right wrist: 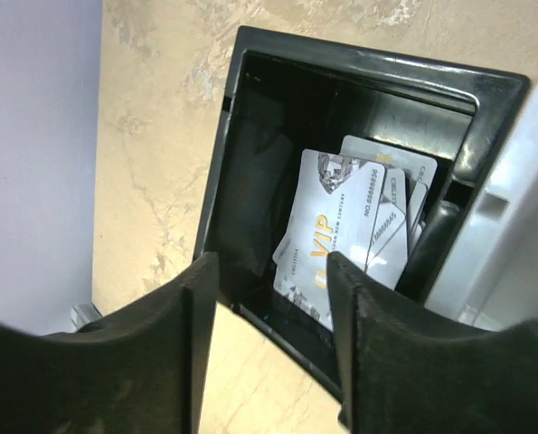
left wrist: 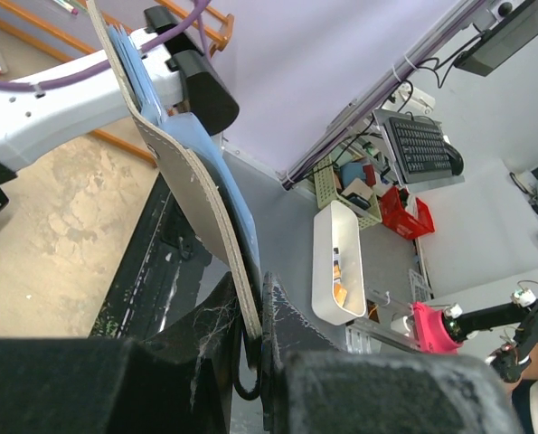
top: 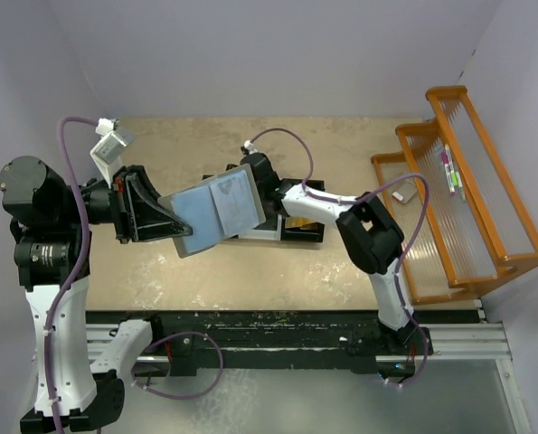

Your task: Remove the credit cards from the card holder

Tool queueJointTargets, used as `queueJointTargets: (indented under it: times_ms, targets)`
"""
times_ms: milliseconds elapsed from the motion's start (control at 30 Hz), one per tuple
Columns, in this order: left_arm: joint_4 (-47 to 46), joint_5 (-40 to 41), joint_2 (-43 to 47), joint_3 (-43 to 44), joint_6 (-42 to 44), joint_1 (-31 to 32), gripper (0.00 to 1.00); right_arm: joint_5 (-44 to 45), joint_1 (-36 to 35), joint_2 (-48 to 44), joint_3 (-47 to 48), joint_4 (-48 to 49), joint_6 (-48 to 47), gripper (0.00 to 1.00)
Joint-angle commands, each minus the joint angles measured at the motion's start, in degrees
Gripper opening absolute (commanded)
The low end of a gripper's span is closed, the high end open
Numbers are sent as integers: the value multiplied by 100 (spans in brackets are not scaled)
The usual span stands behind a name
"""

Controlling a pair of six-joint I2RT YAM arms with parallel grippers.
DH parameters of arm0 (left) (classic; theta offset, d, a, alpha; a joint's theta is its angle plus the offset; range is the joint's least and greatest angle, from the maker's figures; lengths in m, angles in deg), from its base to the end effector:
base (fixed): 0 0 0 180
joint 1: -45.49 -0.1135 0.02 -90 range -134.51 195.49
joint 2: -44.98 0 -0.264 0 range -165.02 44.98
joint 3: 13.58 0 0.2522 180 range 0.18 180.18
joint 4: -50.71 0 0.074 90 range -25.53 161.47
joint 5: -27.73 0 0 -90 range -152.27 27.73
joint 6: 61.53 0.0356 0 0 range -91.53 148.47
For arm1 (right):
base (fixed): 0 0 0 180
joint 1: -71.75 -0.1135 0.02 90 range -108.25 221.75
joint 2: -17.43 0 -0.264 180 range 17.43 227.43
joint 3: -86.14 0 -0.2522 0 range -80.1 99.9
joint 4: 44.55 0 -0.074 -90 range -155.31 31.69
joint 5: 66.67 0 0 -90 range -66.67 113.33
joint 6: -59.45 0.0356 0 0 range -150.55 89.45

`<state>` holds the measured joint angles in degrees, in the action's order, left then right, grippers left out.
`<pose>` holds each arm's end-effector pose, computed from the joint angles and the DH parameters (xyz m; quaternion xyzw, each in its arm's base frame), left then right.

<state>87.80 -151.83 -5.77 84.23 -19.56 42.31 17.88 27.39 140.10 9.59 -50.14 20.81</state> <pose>0.0997 -0.0301 0.5154 0.2893 0.6447 -0.6260 0.3297 0.3551 0.3520 0.2068 0.0258 0.8415 0.4259 0.3313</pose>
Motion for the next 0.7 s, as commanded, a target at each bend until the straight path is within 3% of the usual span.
queueJointTargets:
  times_ms: [0,167,367,467,667]
  targets:
    - [-374,-435,-108,-29,-167,6,0,124,14,-931,-224,-108,-240,59]
    - [-379,-577,-238,-21,-19,9,0,-233,64,-2576,-1216,204,-478,73]
    - [-315,-666,-349,-42,243,8,0,-2151,689,-4874,-2934,2310,110,81]
    - [-156,-720,-431,-70,479,9,0,-3056,805,-5372,-3150,2909,290,83]
    - [200,-890,-574,-9,942,8,0,-3925,815,-5534,-3604,4273,1177,85]
